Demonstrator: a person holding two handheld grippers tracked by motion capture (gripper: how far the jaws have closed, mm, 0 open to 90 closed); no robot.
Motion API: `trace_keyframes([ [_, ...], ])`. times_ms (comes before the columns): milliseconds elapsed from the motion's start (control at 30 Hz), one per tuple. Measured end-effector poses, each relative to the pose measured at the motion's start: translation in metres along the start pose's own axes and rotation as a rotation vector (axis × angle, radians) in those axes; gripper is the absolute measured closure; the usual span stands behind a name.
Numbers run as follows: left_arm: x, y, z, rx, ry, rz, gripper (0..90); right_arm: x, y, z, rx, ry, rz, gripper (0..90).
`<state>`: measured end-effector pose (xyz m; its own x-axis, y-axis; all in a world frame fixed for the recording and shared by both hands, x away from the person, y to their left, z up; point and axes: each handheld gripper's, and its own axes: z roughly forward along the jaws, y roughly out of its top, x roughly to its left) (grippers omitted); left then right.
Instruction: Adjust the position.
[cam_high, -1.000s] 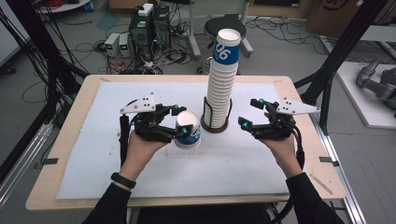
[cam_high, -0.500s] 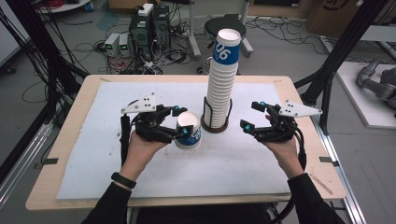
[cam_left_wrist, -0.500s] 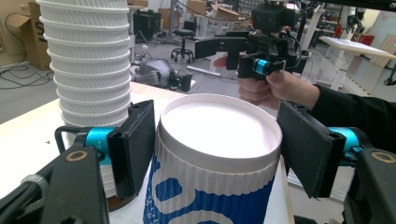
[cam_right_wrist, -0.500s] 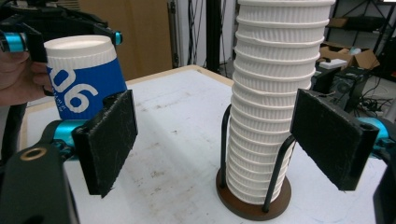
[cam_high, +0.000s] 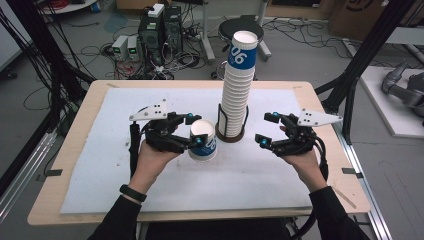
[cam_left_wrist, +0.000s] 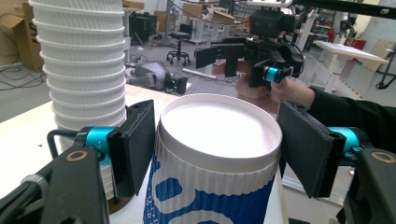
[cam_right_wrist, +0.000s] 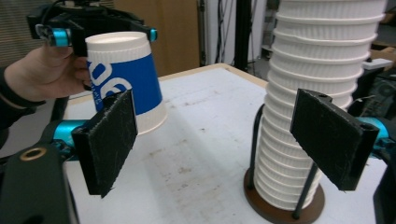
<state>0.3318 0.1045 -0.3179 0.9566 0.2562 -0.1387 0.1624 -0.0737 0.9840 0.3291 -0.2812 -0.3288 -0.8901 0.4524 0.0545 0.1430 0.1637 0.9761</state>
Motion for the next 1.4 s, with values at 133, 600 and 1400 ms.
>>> trace_keyframes([
  [133,-0.003,0.001,0.004,0.003,-0.014,0.001,30.1,0.003,0.001,0.003,0.003,0.045,-0.008,15.0],
  [600,-0.009,0.000,0.017,-0.009,-0.056,-0.012,30.1,0.022,-0.001,0.028,0.061,0.166,-0.033,15.0],
  [1400,-0.017,0.001,0.032,-0.043,-0.104,-0.028,30.1,0.044,-0.012,0.061,0.132,0.250,-0.052,15.0],
])
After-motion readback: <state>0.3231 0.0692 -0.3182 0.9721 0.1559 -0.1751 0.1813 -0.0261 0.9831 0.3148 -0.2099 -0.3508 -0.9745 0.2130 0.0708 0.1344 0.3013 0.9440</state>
